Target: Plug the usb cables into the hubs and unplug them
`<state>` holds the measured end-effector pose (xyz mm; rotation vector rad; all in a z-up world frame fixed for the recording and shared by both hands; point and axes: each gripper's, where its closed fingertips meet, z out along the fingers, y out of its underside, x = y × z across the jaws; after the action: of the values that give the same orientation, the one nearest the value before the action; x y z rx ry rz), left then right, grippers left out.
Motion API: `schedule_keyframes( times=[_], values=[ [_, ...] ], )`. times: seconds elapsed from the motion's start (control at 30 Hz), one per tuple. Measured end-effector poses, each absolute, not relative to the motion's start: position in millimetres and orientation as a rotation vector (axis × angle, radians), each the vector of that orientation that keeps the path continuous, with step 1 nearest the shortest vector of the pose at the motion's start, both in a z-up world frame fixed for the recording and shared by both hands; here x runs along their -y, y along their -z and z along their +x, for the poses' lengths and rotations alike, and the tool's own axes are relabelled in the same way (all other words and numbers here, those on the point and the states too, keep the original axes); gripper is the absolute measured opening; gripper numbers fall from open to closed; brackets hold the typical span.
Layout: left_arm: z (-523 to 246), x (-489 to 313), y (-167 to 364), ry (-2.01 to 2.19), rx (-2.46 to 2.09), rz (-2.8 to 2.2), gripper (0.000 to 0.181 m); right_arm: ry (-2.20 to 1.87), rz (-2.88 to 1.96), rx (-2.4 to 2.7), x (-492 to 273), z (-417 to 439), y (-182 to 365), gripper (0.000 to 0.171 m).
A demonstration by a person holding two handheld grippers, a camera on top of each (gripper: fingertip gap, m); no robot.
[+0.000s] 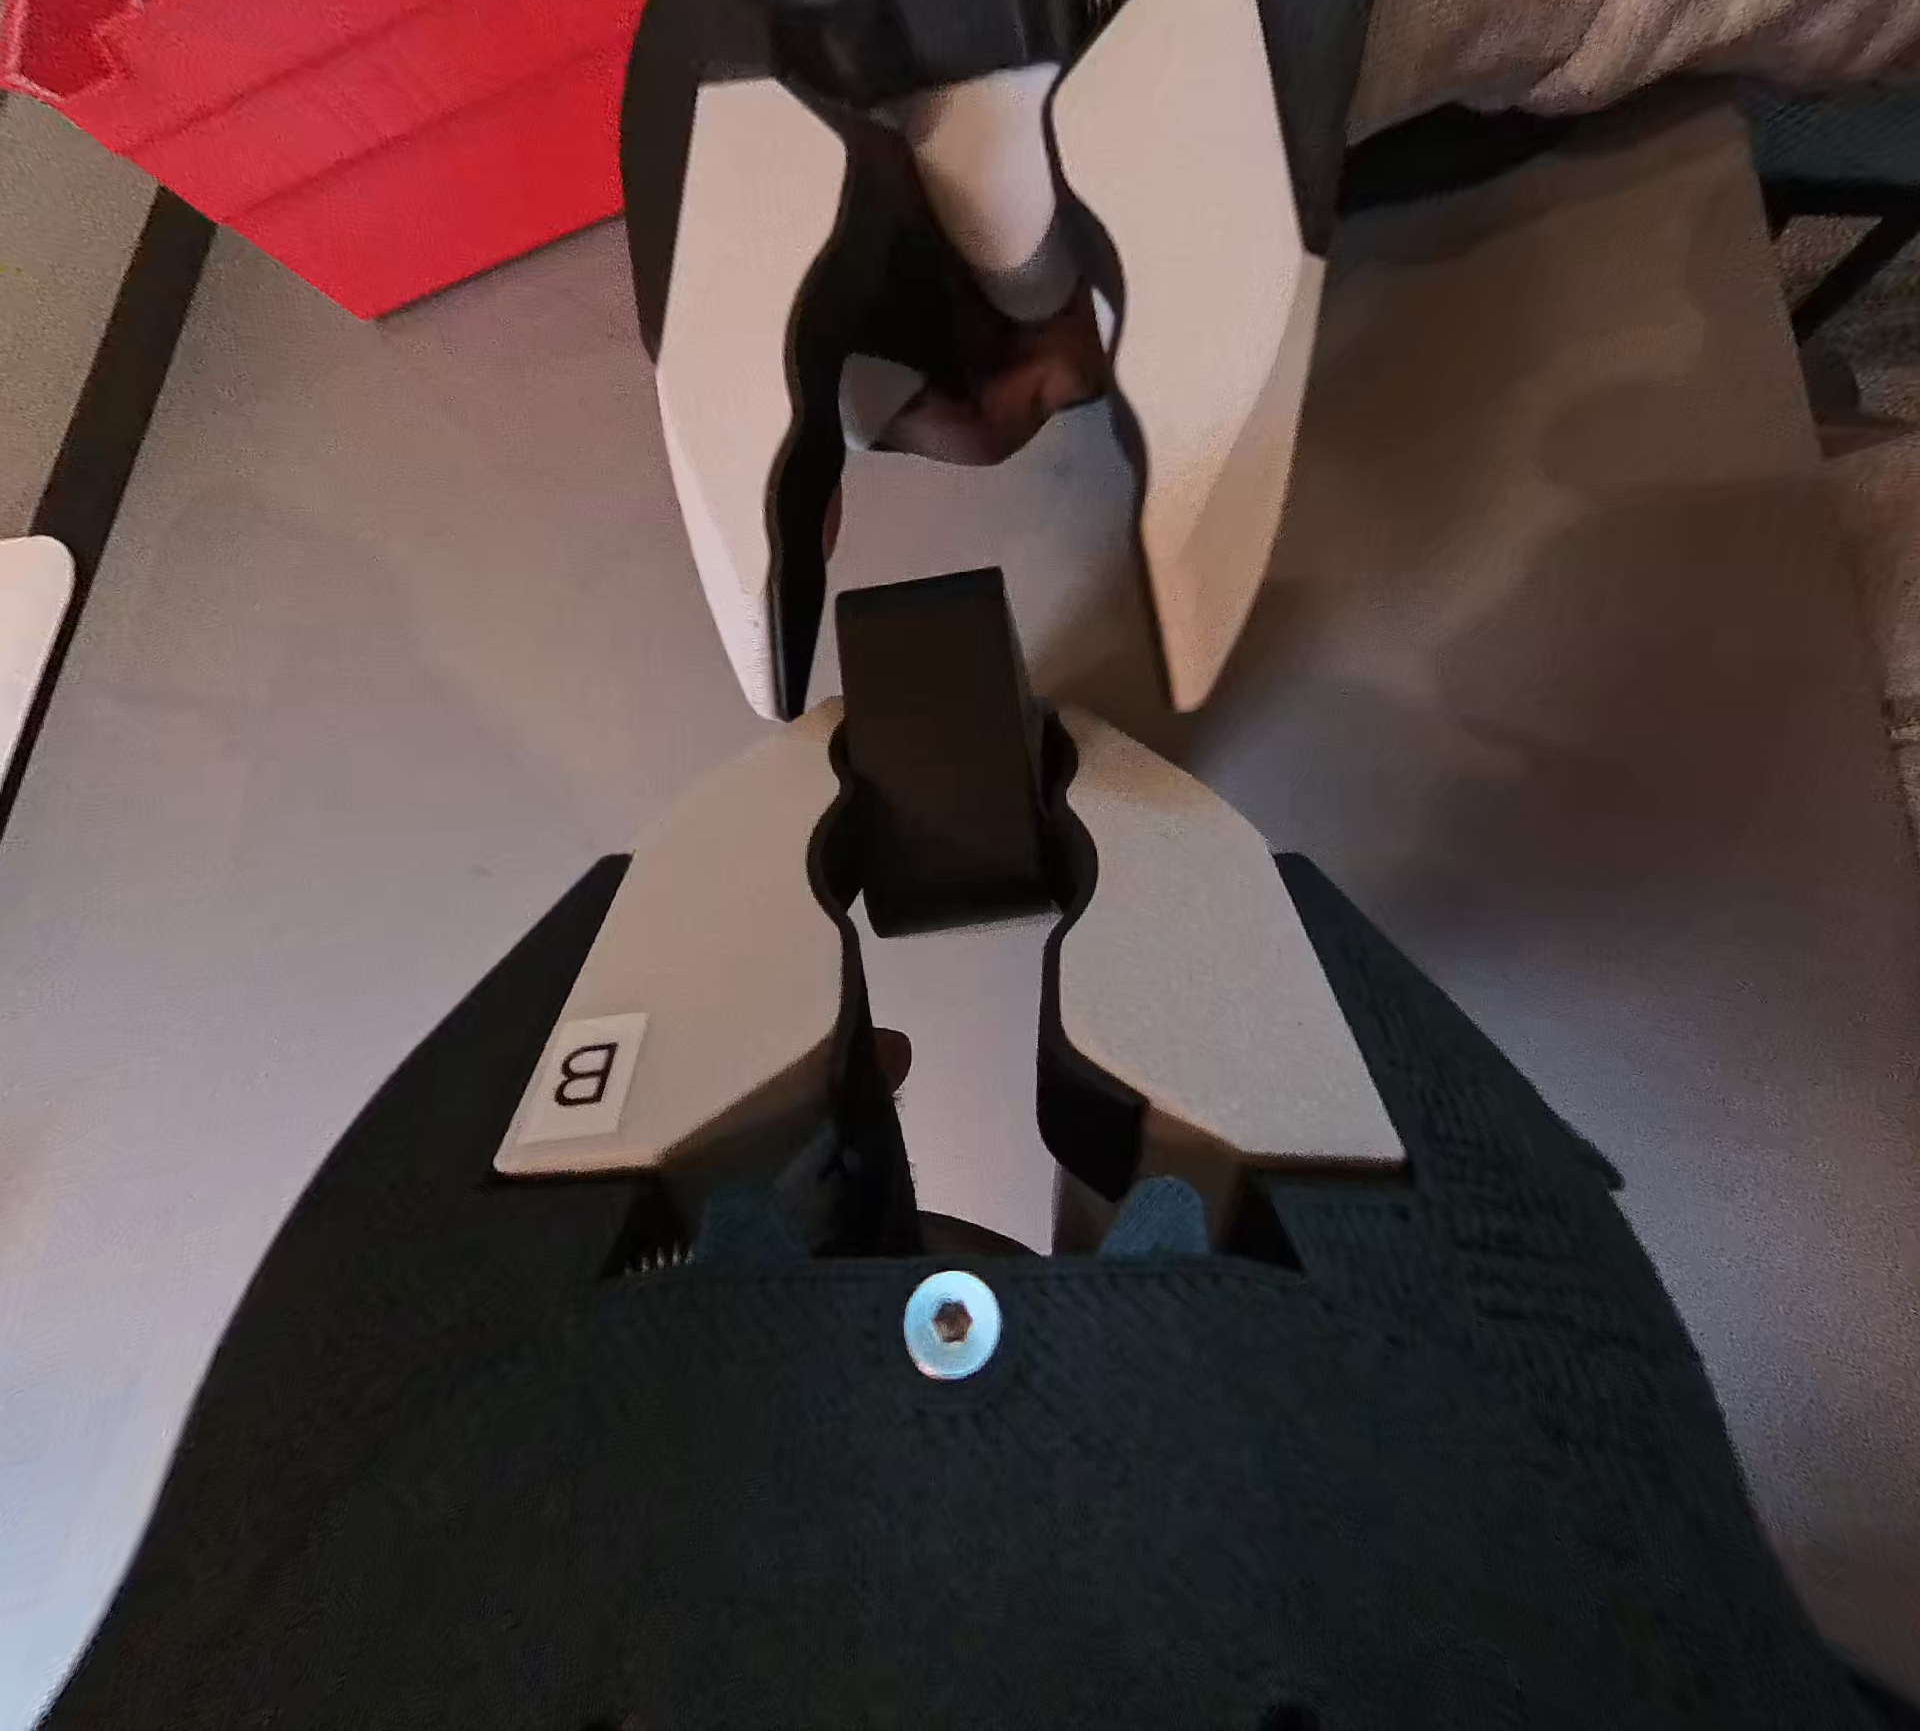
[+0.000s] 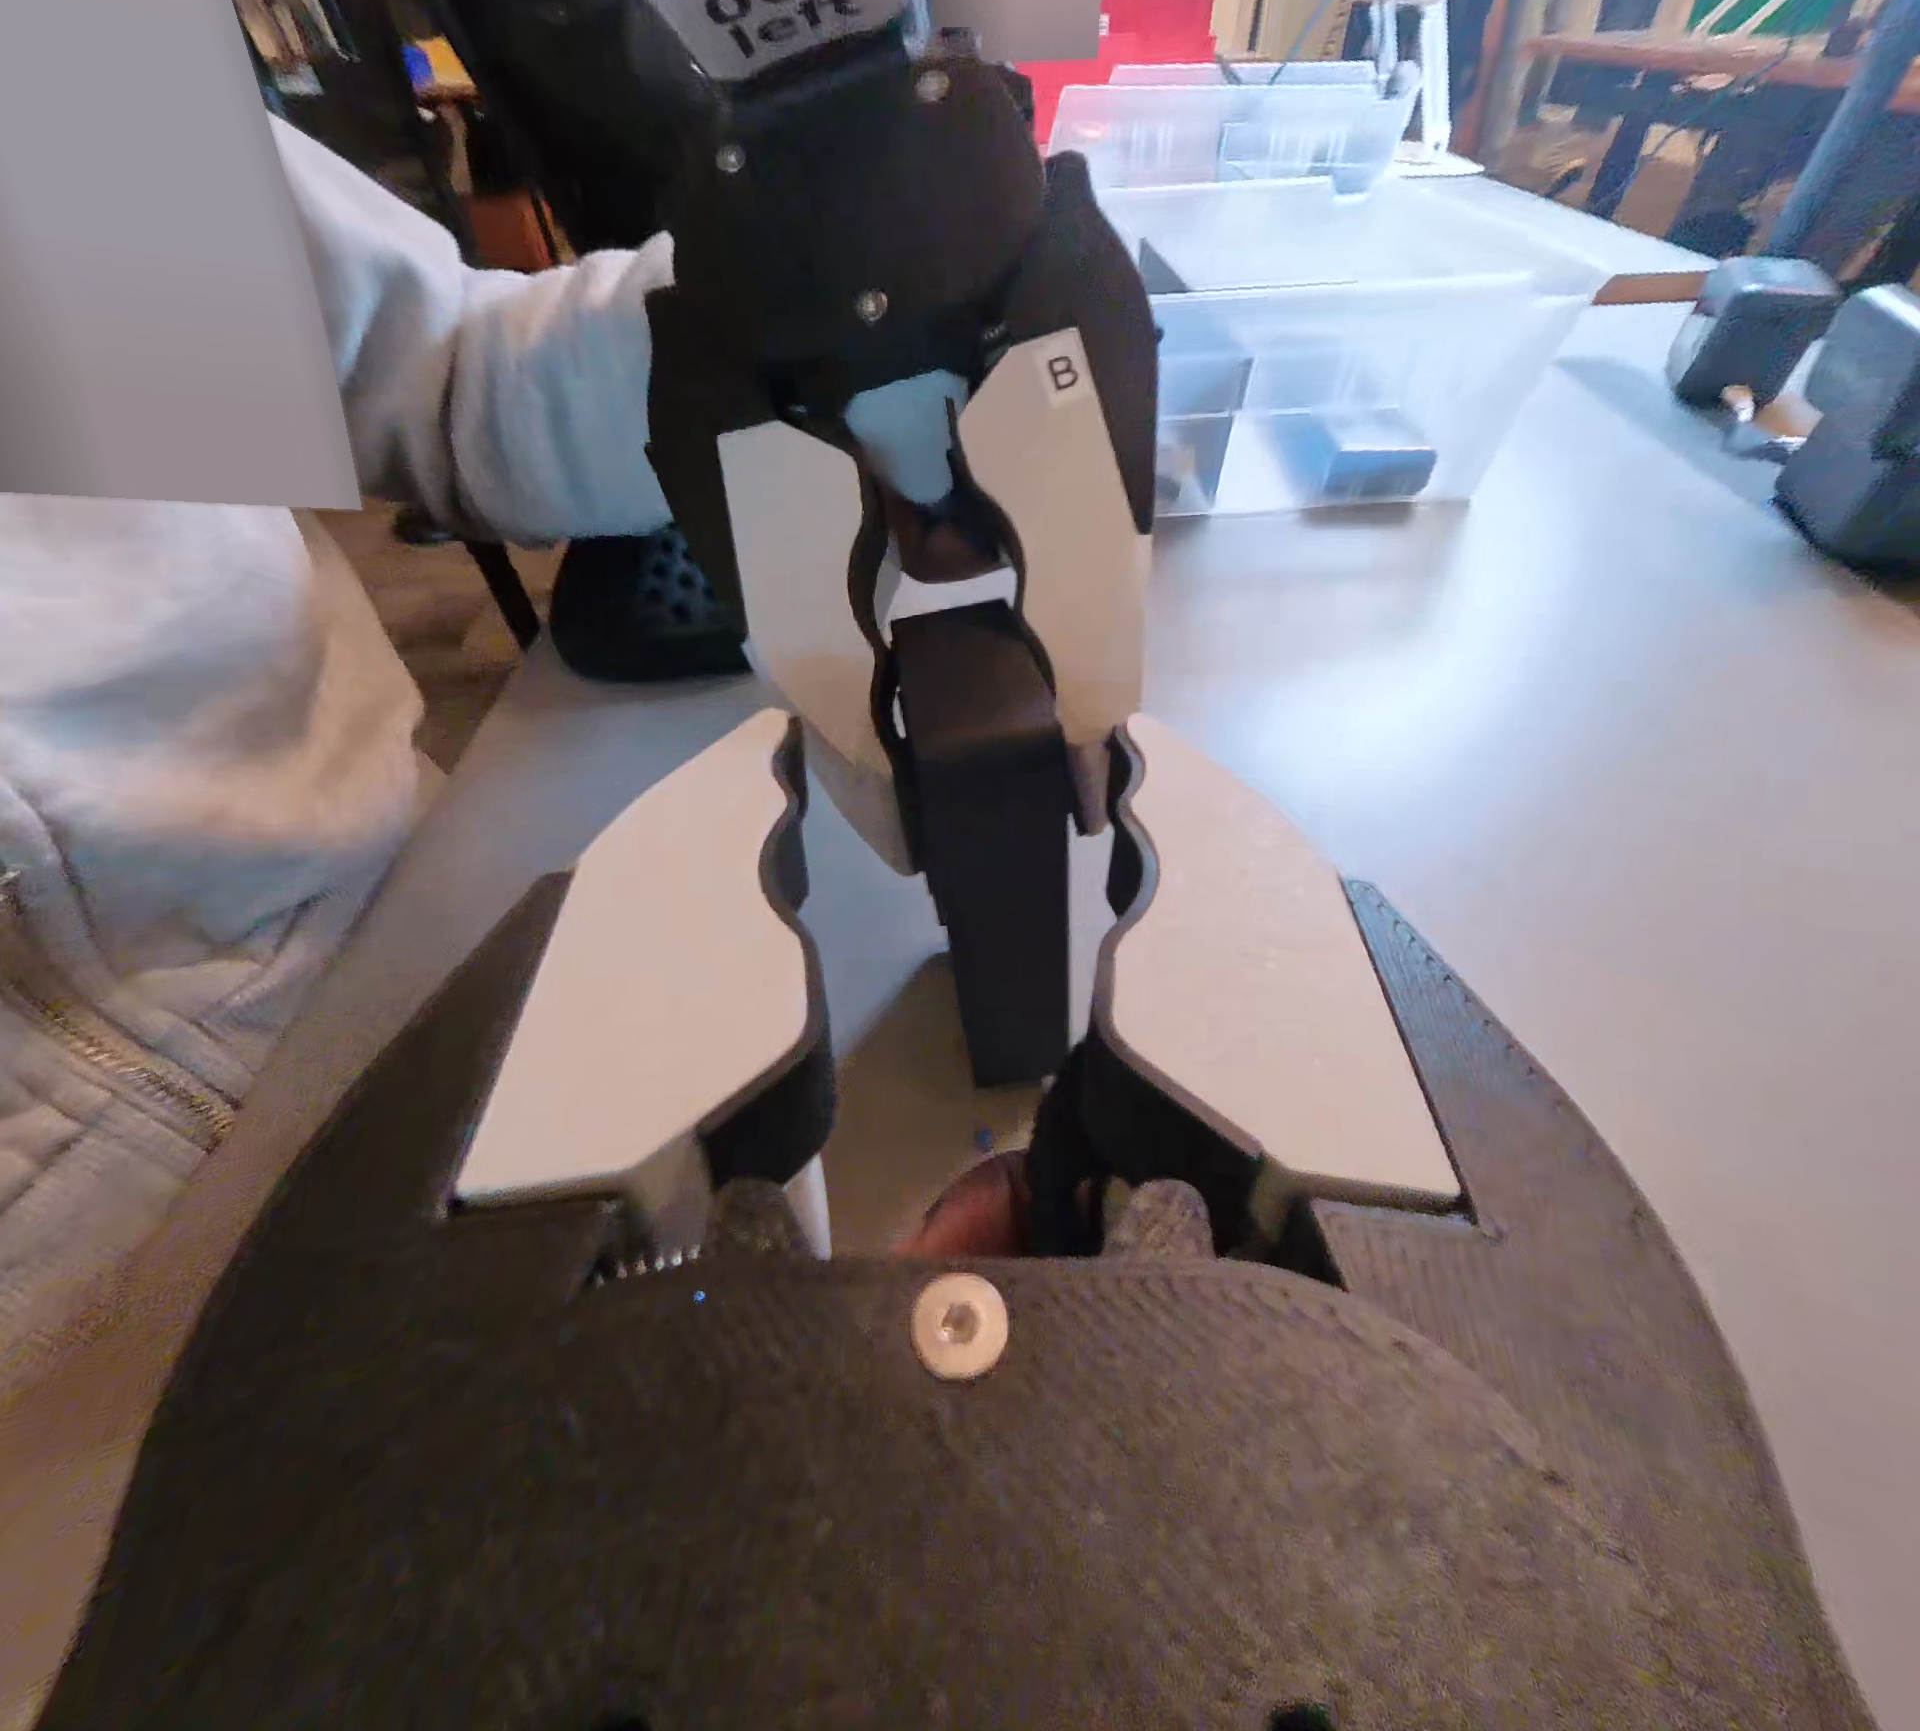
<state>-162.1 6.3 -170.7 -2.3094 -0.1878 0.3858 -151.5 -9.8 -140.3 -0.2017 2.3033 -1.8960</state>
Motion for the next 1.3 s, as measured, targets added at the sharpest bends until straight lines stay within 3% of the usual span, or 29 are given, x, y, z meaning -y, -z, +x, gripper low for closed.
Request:
schedule_keyframes(
  times=[0.13,0.27,0.57,1.0,1.3],
  values=[
    [-161,-5,170,-0.400,0.170,-2.297,0.032,1.965,-0.196,-2.367,14,-158,141,0.040],
    [-155,-7,170,-0.409,0.111,-2.313,0.032,1.979,-0.203,-2.371,15,-159,140,0.054],
    [-160,-8,169,-0.407,0.144,-2.273,0.032,2.020,-0.263,-2.400,13,-158,138,0.035],
    [-160,-6,169,-0.399,0.156,-2.265,0.033,2.032,-0.341,-2.434,9,-156,137,0.027],
    [-223,45,103,-0.686,0.558,-1.797,0.044,2.271,0.037,-2.484,-12,-213,118,0.026]
  ],
)
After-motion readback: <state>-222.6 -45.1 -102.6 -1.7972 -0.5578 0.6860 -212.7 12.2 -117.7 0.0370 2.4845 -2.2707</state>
